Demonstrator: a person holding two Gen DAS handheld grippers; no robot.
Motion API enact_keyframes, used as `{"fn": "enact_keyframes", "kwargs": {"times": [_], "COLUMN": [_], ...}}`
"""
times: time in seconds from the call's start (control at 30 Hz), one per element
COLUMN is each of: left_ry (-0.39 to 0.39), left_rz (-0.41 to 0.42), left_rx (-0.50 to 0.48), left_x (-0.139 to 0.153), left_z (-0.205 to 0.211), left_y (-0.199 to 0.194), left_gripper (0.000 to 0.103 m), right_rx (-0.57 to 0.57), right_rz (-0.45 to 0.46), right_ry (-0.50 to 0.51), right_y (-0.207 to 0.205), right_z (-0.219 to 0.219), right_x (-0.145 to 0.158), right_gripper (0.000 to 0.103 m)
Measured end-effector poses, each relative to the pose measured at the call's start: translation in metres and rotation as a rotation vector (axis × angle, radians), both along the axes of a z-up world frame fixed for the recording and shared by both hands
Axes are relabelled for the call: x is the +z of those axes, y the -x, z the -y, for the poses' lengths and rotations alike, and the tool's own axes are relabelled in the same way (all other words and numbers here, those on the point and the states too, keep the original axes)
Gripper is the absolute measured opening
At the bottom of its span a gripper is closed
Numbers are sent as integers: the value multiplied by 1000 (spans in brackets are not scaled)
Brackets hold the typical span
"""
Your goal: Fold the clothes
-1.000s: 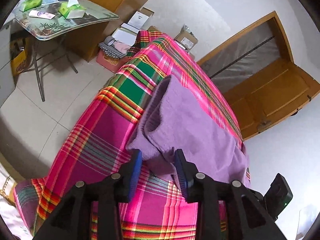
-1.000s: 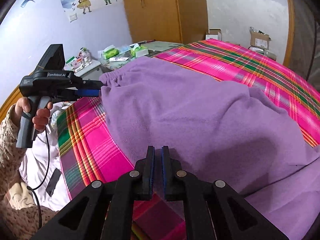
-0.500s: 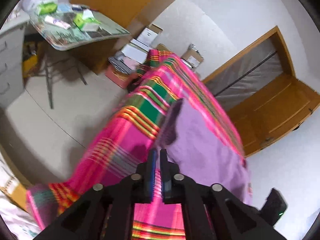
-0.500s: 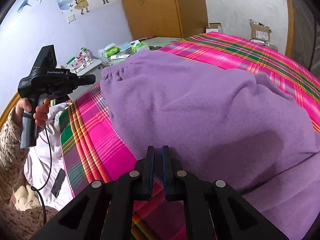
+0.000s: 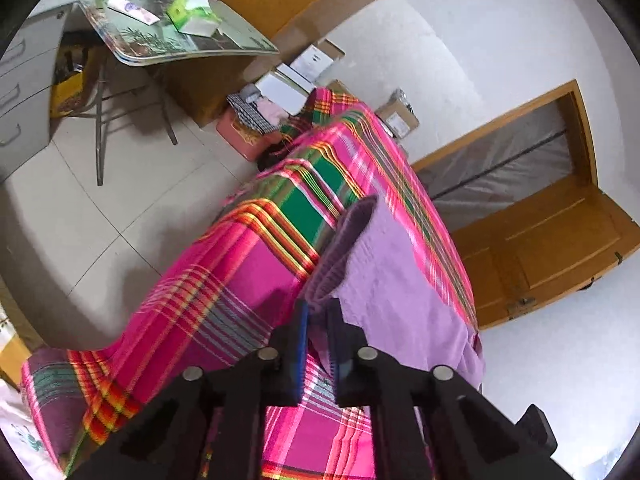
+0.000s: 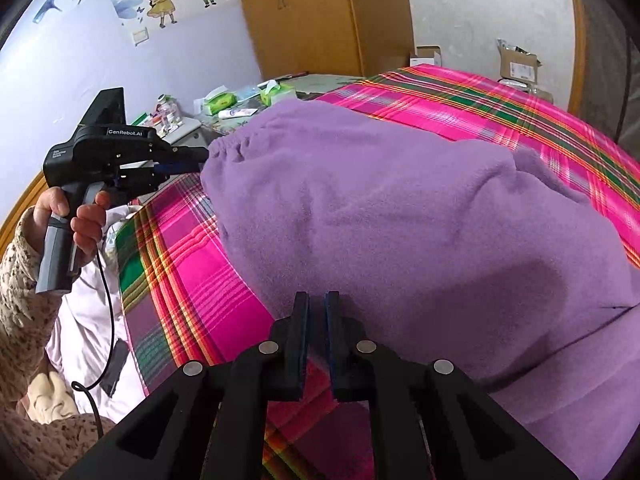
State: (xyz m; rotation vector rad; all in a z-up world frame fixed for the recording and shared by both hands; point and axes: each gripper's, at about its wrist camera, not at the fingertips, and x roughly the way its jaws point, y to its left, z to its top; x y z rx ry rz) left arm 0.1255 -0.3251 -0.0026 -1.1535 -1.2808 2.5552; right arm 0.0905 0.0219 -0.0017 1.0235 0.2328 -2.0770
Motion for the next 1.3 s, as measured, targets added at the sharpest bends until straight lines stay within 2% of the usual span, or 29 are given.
{"fn": "enact_keyframes", "kwargs": {"times": [0.13,0.27,0.53,0.6,0.63,0.7,1.0,1.3], "left_ry": [34,92,219,259,285,317,461,532], "left_rz": [-10,26,26,1,-17,-53,-151,-211], "left_rx": [33,33,84,109,109,93,-121,-466], "left_x": [1,-3,19,30,36,47,69,72], "left_z": [5,0,-2,-3,-6,-16,-105,-213], "left_y": [-7,-7,-19,-26,-29,-31,-14,7], "left_gripper": [7,7,9,15,20,24,27,33], "right_rx": [-1,-3,-13,-23,-40,-77,-336,-560], "right_rz": [2,5,-12,-26,-36,-53,-104,-88], "right_ry": [2,5,40,63,76,89,77,87], "right_y": [0,1,-2,-3,-3,0,21,51], "right_z": [0,0,-9,-18,-26,-40,-129,-216], "right_x": [0,-2,8,14,18,24,38,39], "right_gripper": [10,10,10,10,10,11,13,13]}}
